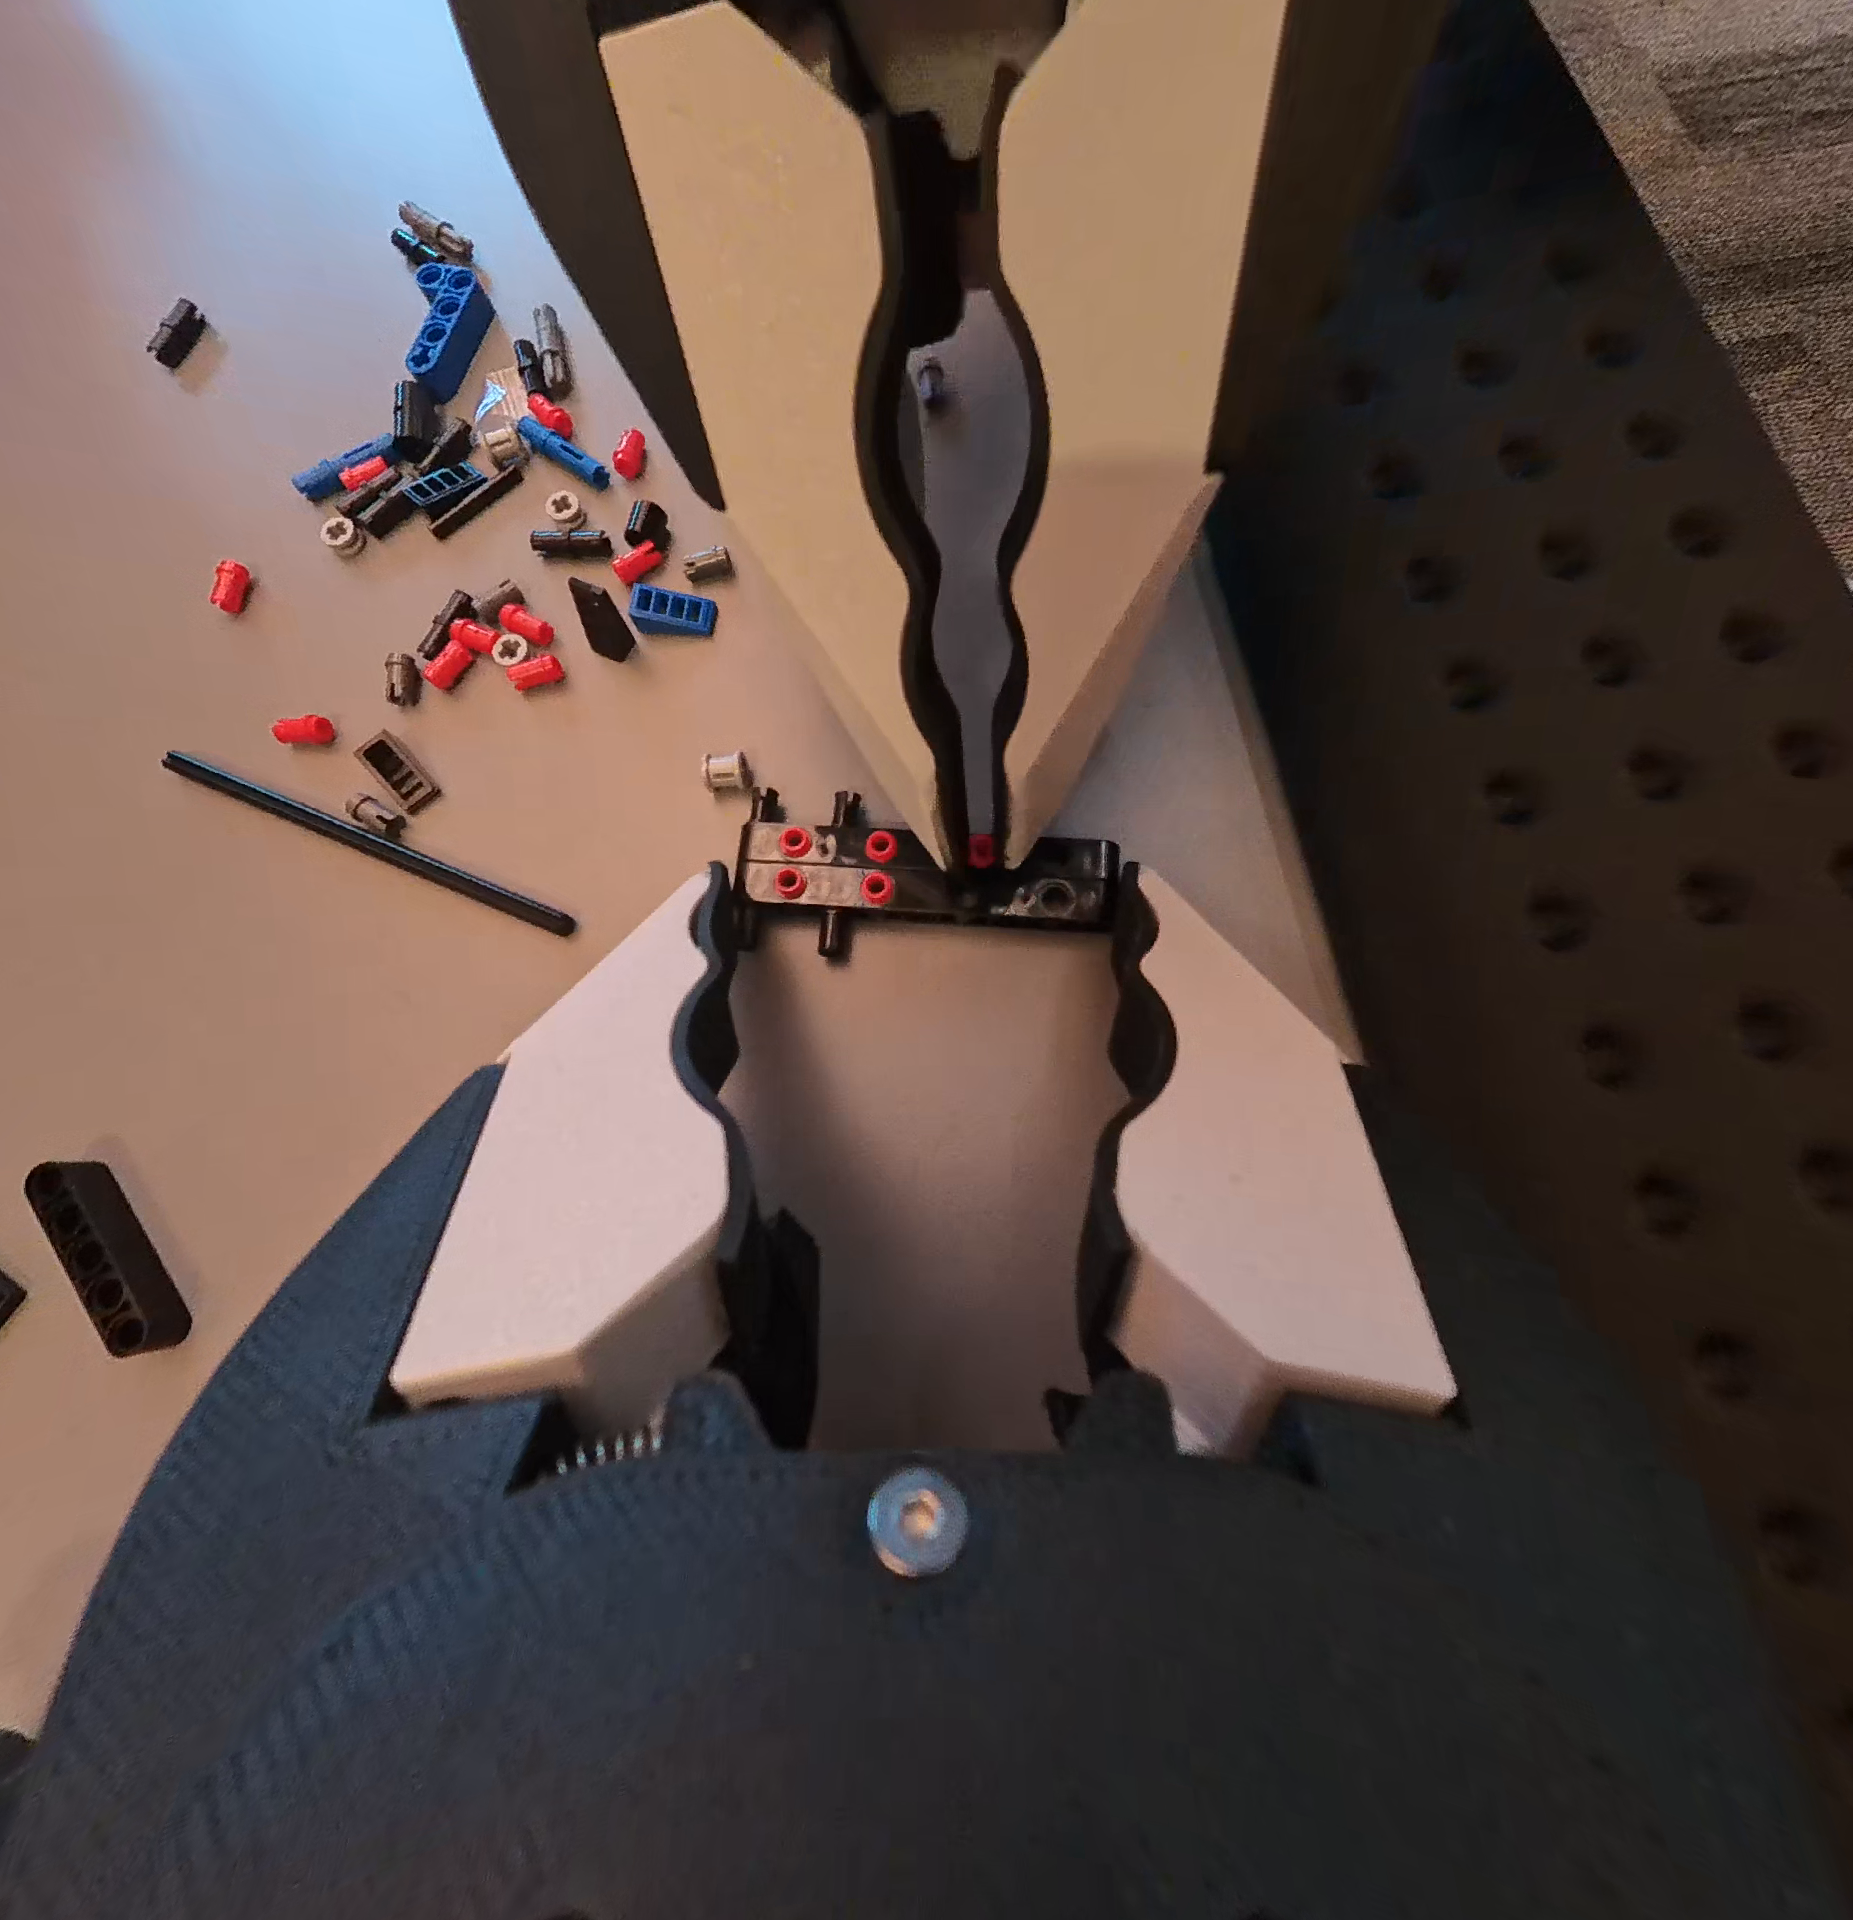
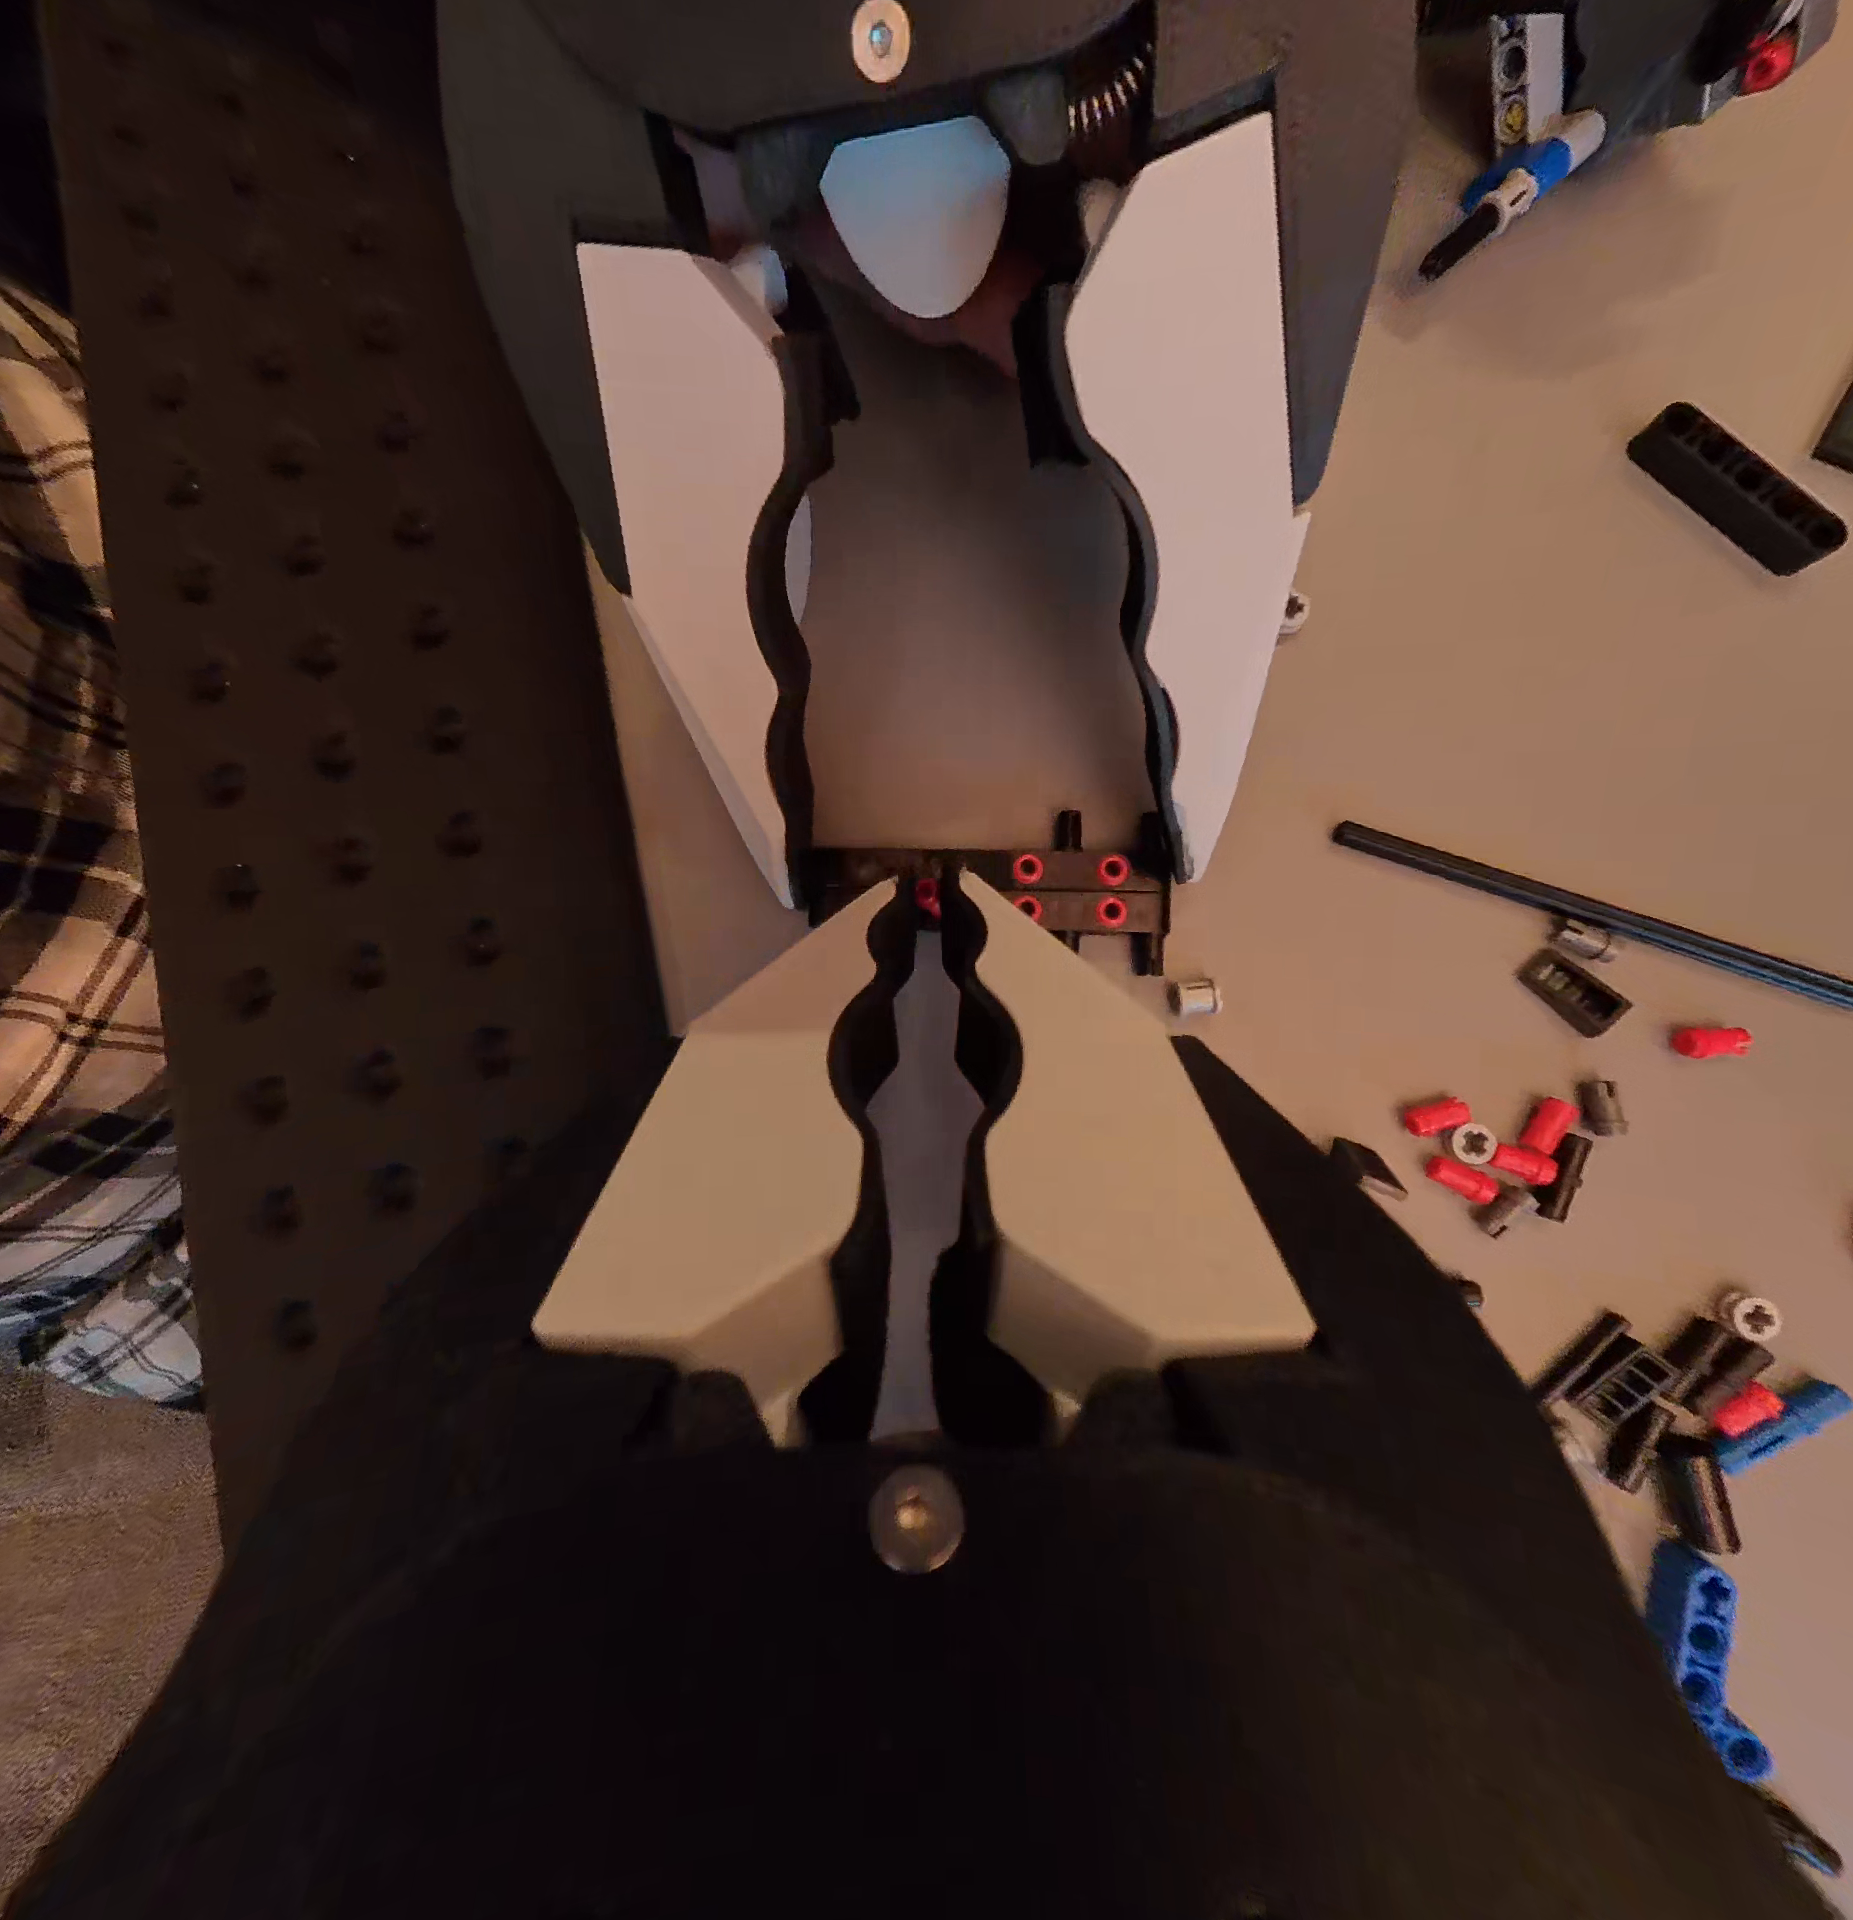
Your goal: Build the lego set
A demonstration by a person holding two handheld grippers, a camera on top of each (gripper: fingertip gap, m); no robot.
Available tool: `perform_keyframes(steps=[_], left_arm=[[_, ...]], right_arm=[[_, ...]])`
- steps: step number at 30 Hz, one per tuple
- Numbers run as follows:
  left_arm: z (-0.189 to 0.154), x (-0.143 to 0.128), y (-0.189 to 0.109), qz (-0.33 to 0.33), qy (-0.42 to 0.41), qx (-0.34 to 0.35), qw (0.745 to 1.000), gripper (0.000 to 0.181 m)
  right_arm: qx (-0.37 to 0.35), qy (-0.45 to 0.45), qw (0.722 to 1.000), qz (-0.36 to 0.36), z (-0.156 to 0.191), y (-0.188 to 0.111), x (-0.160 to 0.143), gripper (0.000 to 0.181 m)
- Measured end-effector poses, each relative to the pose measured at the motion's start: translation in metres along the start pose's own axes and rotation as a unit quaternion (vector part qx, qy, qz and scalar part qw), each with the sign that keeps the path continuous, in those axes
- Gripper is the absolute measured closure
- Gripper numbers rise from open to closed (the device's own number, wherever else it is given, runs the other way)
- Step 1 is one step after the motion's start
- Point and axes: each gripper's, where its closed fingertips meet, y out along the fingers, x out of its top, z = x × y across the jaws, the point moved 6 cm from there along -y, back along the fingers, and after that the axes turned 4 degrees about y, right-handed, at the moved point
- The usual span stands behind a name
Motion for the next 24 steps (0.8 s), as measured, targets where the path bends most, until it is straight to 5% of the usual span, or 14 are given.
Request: perform_keyframes(steps=[15, 24], left_arm=[[0.000, 0.000, 0.000, 0.000, -0.003, -0.002, 1.000, 0.109], [0.000, 0.000, 0.000, 0.000, -0.004, -0.004, 1.000, 0.109]], right_arm=[[0.036, 0.048, 0.996, -0.071, -0.005, -0.004, -0.012, 0.179], [0.033, 0.010, 0.999, -0.021, -0.004, -0.004, -0.006, 0.179]])
